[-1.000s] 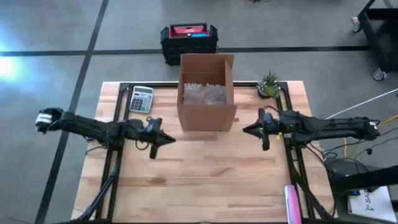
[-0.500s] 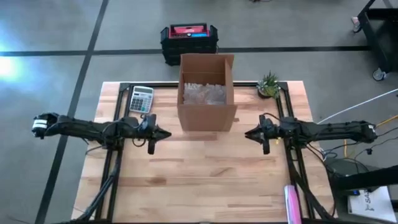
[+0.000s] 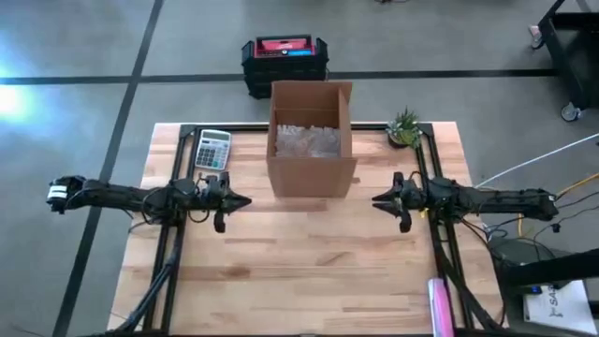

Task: Wrap mug
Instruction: Return to Home Position

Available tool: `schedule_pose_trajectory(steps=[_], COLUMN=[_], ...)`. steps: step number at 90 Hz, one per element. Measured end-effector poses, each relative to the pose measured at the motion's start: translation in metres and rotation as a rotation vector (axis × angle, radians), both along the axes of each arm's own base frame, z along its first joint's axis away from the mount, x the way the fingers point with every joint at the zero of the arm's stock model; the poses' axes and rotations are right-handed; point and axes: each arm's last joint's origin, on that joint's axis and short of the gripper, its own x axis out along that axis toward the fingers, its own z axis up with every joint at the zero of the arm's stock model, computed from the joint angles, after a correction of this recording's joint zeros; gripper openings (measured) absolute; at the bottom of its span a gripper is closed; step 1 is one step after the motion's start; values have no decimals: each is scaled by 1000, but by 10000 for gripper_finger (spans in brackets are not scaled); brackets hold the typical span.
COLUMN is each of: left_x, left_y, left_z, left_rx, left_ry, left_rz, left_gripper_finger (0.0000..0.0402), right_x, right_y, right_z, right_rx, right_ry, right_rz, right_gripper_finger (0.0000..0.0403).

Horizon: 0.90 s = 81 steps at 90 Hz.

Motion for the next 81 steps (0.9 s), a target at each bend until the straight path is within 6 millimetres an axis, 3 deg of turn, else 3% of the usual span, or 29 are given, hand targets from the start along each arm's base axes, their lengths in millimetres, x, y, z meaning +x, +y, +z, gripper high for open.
schedule_pose_trajectory(steps=[42,81], left_x=[-34,-34], left_y=[-3,-5], left_z=[8,10], left_rx=[0,20], left_ry=[-102,-120], left_rz=[-50,-124], left_gripper_finger=[3,2], right_x=[-7,-6], right_y=[0,1], right_z=[9,8], right_rx=[-26,-71], right_ry=[-109,-103], right_rz=[-1,14], right_gripper_finger=[51,32])
